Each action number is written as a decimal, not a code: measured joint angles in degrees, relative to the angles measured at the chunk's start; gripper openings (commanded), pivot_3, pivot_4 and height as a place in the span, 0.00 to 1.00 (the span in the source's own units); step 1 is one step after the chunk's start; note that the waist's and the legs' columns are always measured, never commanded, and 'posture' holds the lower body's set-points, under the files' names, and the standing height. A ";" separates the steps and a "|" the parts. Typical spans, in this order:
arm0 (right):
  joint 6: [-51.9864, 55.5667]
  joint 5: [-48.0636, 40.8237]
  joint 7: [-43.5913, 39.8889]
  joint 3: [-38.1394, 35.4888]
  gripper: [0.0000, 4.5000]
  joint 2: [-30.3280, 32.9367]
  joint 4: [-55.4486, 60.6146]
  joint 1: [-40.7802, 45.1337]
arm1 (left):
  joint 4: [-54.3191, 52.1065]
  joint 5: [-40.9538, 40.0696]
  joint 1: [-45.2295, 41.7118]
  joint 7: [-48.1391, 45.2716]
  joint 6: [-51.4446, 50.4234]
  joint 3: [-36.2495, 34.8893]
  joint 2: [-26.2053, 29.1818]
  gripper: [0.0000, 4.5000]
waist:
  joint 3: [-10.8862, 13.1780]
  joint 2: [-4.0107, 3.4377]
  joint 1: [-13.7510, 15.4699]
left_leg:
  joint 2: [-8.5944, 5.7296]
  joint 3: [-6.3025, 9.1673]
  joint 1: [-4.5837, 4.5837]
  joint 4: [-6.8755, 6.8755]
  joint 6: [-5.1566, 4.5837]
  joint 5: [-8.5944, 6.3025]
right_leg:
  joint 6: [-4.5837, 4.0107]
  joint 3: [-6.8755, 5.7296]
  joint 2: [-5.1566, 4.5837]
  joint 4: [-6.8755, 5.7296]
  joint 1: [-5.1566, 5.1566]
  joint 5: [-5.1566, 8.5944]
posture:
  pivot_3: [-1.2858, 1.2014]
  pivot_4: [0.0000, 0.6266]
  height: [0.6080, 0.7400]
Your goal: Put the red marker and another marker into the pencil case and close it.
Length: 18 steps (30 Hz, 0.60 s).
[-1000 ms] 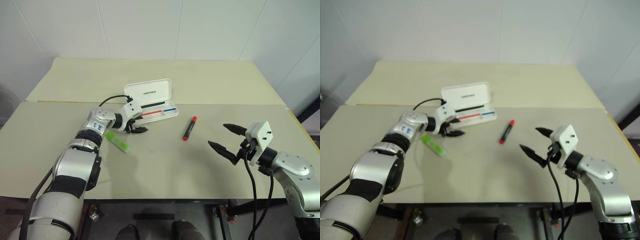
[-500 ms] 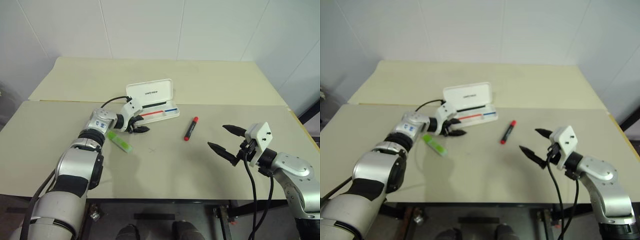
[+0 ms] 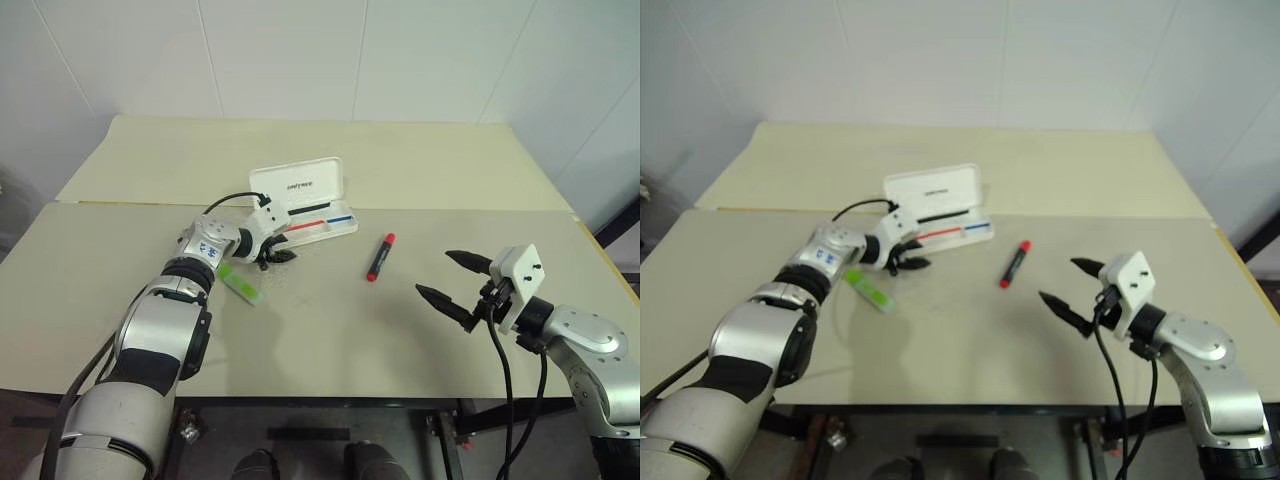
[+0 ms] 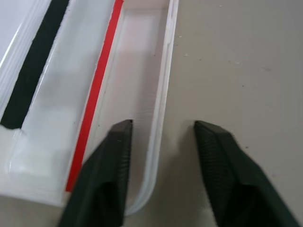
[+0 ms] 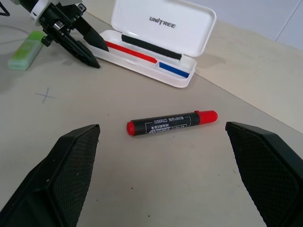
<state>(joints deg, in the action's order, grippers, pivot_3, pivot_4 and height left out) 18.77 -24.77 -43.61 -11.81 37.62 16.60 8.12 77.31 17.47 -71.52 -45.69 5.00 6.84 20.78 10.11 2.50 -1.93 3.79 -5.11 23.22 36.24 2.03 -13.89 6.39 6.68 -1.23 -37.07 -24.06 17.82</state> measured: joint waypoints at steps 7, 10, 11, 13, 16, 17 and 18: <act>0.07 0.00 0.07 -0.14 1.00 0.14 0.01 0.01 | -0.11 0.34 -0.42 0.46 0.26 -0.03 -0.02 0.01 | 0.00 0.00 0.13 | 0.00 0.00 0.02 -0.03 0.00 0.00 | 0.00 0.00 0.00 0.04 0.00 0.00 | 0.52 0.24 1.00; 0.07 0.01 0.07 -0.38 1.00 0.34 0.00 0.09 | -0.10 0.33 -0.43 0.44 0.41 -0.10 -0.04 0.01 | 0.00 0.00 0.14 | 0.00 0.00 0.02 -0.02 0.00 0.00 | 0.00 0.00 0.00 0.05 0.00 0.00 | 0.52 0.24 1.00; 0.07 0.01 0.07 -0.42 1.00 0.40 0.00 0.20 | -0.10 0.33 -0.43 0.43 0.48 -0.13 -0.04 0.01 | 0.00 0.00 0.13 | 0.00 -0.01 0.02 -0.02 0.00 -0.01 | 0.00 0.00 0.00 0.04 0.00 0.00 | 0.52 0.24 1.00; 0.07 0.01 0.07 -0.43 1.00 0.45 0.00 0.35 | -0.09 0.33 -0.43 0.43 0.58 -0.15 -0.04 0.01 | 0.00 0.00 0.14 | 0.00 0.00 0.02 -0.03 0.00 0.00 | 0.00 0.00 0.00 0.05 0.00 0.00 | 0.52 0.24 1.00; 0.06 0.01 0.06 -0.43 1.00 0.45 -0.01 0.40 | -0.05 0.31 -0.43 0.23 1.05 -0.16 -0.02 0.01 | 0.00 0.00 0.18 | 0.00 0.00 0.02 -0.03 0.00 -0.01 | 0.00 0.00 0.00 0.06 0.00 0.00 | 0.52 0.24 1.00; 0.06 0.01 0.05 -0.43 1.00 0.45 -0.01 0.46 | -0.02 0.22 -0.44 -0.04 1.30 -0.20 0.00 0.01 | 0.00 0.00 0.20 | 0.00 0.00 0.03 -0.03 0.00 -0.01 | 0.00 0.00 0.00 0.07 0.00 0.00 | 0.52 0.24 1.00; 0.06 0.01 0.04 -0.43 1.00 0.46 -0.01 0.52 | 0.00 0.18 -0.46 -0.26 1.41 -0.25 0.02 0.01 | 0.00 0.00 0.21 | 0.00 0.00 0.03 -0.03 0.00 -0.01 | 0.00 0.00 0.00 0.07 0.00 0.00 | 0.52 0.24 1.00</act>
<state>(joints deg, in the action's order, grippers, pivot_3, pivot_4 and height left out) 18.84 -24.77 -43.57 -12.24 38.08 16.58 8.64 77.31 17.65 -71.98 -45.95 6.41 6.59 20.80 10.11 2.50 -1.73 3.78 -5.12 23.25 36.21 2.03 -13.90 6.39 6.68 -1.23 -37.00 -24.06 17.82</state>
